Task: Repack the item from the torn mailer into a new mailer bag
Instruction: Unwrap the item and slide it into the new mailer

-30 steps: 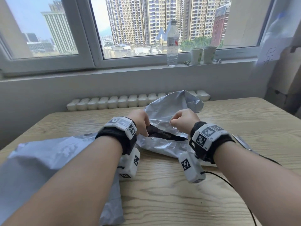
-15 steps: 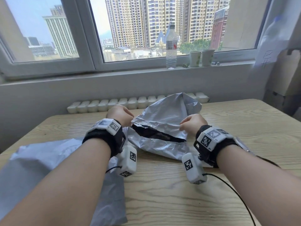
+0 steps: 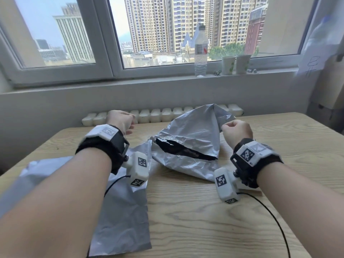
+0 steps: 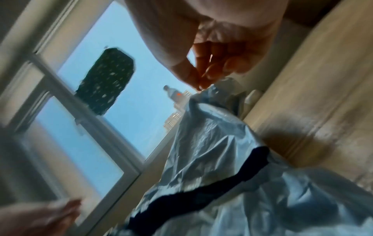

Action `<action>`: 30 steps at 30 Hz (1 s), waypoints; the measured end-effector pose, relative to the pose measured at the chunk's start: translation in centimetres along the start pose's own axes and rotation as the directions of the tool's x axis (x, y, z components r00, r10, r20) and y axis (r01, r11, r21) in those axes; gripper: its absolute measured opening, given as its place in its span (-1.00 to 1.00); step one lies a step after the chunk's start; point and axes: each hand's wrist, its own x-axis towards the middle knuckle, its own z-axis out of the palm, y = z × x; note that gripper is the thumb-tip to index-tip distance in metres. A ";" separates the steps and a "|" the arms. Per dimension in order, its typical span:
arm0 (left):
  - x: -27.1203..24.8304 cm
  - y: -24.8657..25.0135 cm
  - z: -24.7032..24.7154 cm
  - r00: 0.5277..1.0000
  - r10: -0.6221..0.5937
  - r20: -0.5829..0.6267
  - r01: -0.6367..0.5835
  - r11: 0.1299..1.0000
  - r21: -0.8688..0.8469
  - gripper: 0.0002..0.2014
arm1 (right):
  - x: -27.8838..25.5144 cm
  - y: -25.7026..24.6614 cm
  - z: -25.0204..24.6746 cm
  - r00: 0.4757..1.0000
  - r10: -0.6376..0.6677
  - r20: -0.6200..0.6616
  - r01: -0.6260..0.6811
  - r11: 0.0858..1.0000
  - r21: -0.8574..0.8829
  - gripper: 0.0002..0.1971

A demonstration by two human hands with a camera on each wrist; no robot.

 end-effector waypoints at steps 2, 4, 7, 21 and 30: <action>-0.5 -0.2 0.0 0.996 0.023 0.083 -0.027 0.999 0.047 -0.68 | -1.5 -1.1 1.1 0.982 -0.101 0.160 0.101 0.995 0.008 -0.86; -1.4 -0.4 0.0 0.983 0.014 0.184 -0.034 0.994 0.103 -0.74 | -3.6 -2.5 2.4 0.907 -0.143 0.396 0.160 0.987 -0.010 -0.86; -2.1 -1.0 -0.3 0.963 0.014 0.268 -0.080 0.968 0.238 -0.85 | -7.1 -4.0 4.2 0.698 -0.051 0.714 0.134 0.989 -0.060 -0.79; -0.9 -6.0 -3.9 0.933 0.086 0.351 -0.260 0.833 0.489 -0.55 | -13.3 -4.1 10.3 0.528 0.073 0.846 -0.025 0.997 -0.071 -0.82; 1.8 -6.7 -2.1 0.885 0.029 0.465 -0.401 0.555 0.729 -0.42 | -12.6 -3.2 12.0 0.545 0.088 0.834 -0.041 0.996 -0.078 -0.94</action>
